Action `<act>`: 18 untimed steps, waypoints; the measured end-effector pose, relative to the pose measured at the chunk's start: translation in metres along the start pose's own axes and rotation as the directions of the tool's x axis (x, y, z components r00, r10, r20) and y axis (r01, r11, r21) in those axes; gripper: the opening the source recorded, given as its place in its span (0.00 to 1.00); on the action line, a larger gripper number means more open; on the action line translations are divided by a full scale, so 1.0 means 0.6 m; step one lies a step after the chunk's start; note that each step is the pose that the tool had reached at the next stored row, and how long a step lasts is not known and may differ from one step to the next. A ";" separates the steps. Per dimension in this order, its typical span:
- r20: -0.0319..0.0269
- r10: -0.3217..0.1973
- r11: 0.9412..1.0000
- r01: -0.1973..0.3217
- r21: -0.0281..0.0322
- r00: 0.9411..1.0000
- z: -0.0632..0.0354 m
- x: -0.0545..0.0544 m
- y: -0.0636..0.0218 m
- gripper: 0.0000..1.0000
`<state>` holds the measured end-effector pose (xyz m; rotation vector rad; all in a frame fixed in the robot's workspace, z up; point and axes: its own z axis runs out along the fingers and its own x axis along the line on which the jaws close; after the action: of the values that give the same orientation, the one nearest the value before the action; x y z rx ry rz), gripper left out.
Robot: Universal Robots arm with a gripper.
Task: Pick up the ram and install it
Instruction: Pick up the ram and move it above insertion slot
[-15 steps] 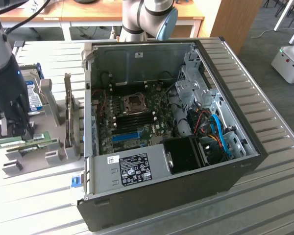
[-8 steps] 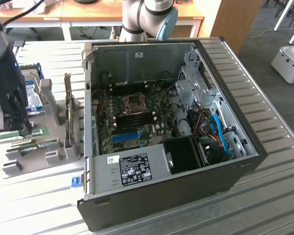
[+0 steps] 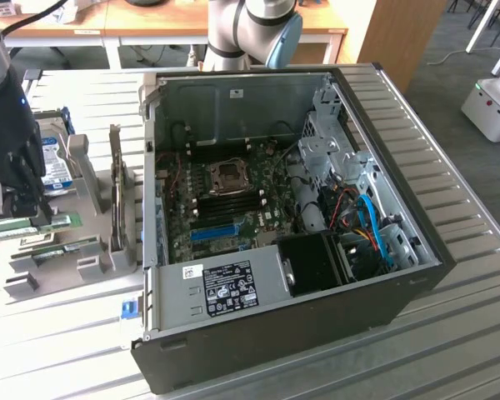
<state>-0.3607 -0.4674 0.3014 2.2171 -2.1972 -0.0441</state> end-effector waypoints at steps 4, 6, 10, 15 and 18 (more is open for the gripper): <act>0.000 0.000 1.000 0.000 -0.001 1.000 -0.003 0.000 0.000 0.12; 0.000 0.000 1.000 0.000 0.000 1.000 -0.010 0.000 0.000 0.12; 0.000 0.000 1.000 0.000 0.000 1.000 -0.026 0.000 0.001 0.12; 0.000 0.000 1.000 0.000 0.000 1.000 -0.047 0.000 0.002 0.12; 0.000 0.000 1.000 0.000 0.000 1.000 -0.062 0.000 0.002 0.12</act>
<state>-0.3608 -0.4674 0.3388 2.2170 -2.1971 -0.0440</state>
